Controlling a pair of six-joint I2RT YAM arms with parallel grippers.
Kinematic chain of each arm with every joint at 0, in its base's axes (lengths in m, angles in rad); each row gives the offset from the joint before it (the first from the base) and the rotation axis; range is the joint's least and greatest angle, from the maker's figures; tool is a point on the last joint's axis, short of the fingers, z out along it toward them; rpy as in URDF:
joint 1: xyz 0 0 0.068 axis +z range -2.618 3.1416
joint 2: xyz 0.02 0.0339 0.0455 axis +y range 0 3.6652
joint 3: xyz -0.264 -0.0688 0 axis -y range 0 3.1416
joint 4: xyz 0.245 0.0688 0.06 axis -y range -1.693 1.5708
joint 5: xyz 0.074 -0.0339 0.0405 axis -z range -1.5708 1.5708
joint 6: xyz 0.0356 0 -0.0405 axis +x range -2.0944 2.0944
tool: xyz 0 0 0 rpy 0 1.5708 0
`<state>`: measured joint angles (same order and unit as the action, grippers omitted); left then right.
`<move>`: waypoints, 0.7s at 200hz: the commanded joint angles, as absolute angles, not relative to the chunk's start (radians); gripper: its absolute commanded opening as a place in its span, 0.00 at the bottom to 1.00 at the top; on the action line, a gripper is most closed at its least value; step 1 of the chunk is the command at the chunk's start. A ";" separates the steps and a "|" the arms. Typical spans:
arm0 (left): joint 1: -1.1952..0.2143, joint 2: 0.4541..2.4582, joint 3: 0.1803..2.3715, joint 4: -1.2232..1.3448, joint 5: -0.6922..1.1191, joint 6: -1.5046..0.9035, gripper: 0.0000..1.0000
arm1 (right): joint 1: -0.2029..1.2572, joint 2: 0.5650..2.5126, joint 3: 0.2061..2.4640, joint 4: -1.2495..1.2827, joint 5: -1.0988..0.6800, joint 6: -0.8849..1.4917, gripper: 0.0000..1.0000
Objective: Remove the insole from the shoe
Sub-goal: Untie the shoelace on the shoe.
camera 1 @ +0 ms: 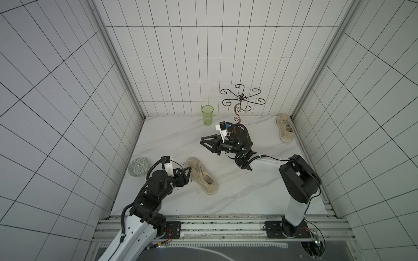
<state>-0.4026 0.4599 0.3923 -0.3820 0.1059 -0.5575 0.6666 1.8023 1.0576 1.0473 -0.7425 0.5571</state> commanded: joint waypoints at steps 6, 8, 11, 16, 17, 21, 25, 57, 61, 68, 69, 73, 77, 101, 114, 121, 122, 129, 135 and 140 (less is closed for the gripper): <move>-0.397 0.488 0.394 -0.357 0.163 -0.540 0.74 | 0.653 1.697 1.094 0.686 -0.670 0.342 0.35; -0.397 0.494 0.395 -0.355 0.167 -0.540 0.74 | 0.654 1.690 1.090 0.657 -0.668 0.329 0.35; -0.398 0.500 0.396 -0.353 0.174 -0.538 0.74 | 0.654 1.680 1.083 0.619 -0.665 0.311 0.35; -0.399 0.514 0.396 -0.351 0.184 -0.537 0.74 | 0.654 1.665 1.074 0.554 -0.659 0.281 0.35; -0.399 0.518 0.396 -0.350 0.187 -0.537 0.74 | 0.654 1.663 1.071 0.543 -0.659 0.275 0.35; -0.399 0.529 0.397 -0.348 0.197 -0.536 0.73 | 0.654 1.652 1.064 0.493 -0.652 0.252 0.35; -0.400 0.543 0.396 -0.346 0.205 -0.535 0.73 | 0.656 1.642 1.058 0.439 -0.644 0.229 0.35; -0.424 0.651 0.400 -0.335 0.233 -0.537 0.73 | 0.687 1.606 1.027 0.156 -0.548 0.106 0.35; -0.433 0.665 0.402 -0.331 0.231 -0.538 0.73 | 0.695 1.606 1.025 0.135 -0.535 0.095 0.35; -0.453 0.686 0.404 -0.322 0.219 -0.539 0.73 | 0.710 1.610 1.023 0.094 -0.515 0.079 0.35; -0.456 0.690 0.405 -0.321 0.217 -0.539 0.73 | 0.712 1.610 1.023 0.089 -0.512 0.077 0.35; -0.468 0.701 0.407 -0.317 0.205 -0.542 0.73 | 0.721 1.613 1.023 0.072 -0.503 0.070 0.35; -0.483 0.713 0.408 -0.310 0.195 -0.544 0.73 | 0.728 1.618 1.022 0.058 -0.498 0.066 0.35; -0.560 0.785 0.404 -0.250 0.161 -0.561 0.73 | 0.764 1.643 1.004 0.018 -0.487 0.061 0.37; -0.587 0.827 0.406 -0.238 0.144 -0.576 0.73 | 0.780 1.649 0.990 0.010 -0.476 0.061 0.37; -0.596 0.846 0.407 -0.245 0.121 -0.590 0.72 | 0.787 1.649 0.984 0.009 -0.472 0.063 0.38; -0.596 0.847 0.407 -0.246 0.117 -0.592 0.72 | 0.789 1.649 0.984 0.008 -0.471 0.063 0.38; -0.600 0.859 0.405 -0.250 0.099 -0.604 0.72 | 0.799 1.650 0.979 0.006 -0.467 0.064 0.38; -0.602 0.863 0.400 -0.243 0.088 -0.612 0.72 | 0.809 1.652 0.977 0.005 -0.466 0.063 0.38; -0.603 0.864 0.393 -0.229 0.084 -0.617 0.71 | 0.816 1.654 0.977 0.001 -0.462 0.063 0.38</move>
